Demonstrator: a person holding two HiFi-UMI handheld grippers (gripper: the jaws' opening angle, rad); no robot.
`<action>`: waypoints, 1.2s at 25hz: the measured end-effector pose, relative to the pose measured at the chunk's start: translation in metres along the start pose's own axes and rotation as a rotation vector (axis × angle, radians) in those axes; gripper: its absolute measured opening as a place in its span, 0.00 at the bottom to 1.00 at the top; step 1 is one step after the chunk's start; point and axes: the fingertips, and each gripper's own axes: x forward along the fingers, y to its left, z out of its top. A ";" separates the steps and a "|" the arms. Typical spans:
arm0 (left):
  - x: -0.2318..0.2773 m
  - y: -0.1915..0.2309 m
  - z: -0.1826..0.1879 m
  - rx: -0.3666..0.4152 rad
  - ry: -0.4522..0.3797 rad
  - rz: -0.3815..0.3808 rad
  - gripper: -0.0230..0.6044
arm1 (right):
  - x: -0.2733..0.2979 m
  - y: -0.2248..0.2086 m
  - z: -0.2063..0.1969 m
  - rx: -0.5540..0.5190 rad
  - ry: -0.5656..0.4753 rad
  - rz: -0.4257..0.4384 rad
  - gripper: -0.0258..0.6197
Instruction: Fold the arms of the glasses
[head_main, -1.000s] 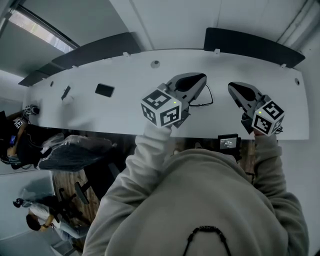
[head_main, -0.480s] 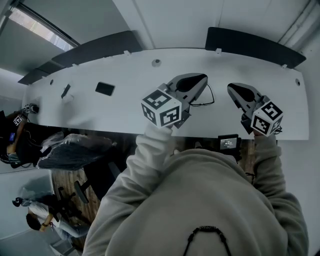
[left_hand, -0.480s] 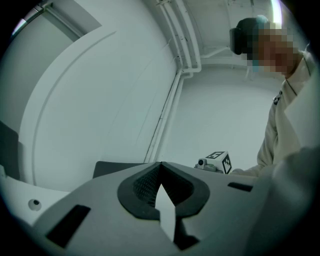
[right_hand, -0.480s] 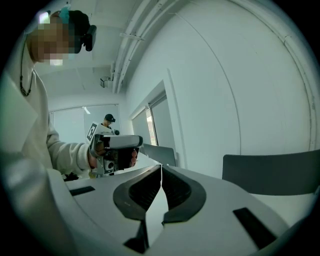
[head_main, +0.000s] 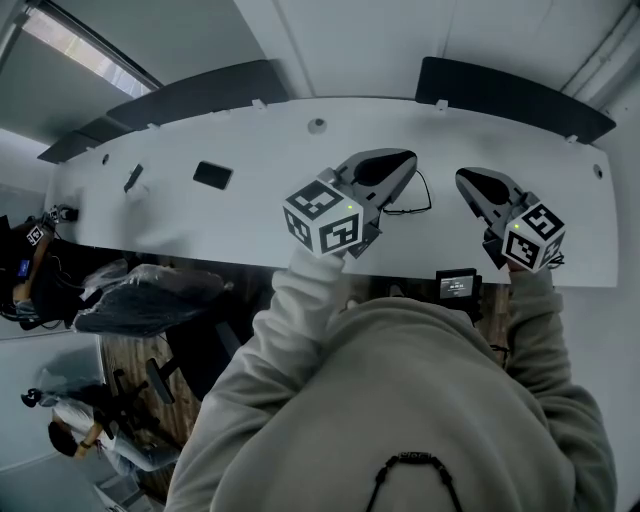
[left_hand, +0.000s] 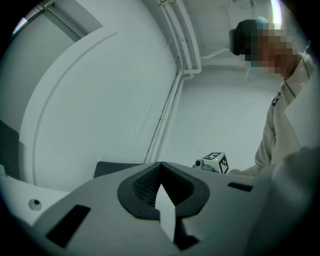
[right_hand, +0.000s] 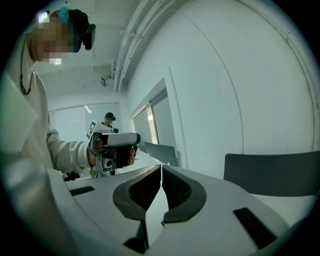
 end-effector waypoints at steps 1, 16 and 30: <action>-0.001 0.001 0.000 -0.001 0.000 0.004 0.04 | 0.002 0.000 0.000 -0.002 0.004 0.004 0.08; -0.018 0.017 0.006 -0.004 -0.015 0.068 0.04 | 0.030 0.004 0.001 -0.026 0.032 0.068 0.08; -0.028 0.029 0.007 -0.005 -0.022 0.109 0.04 | 0.048 0.007 -0.004 -0.041 0.070 0.126 0.08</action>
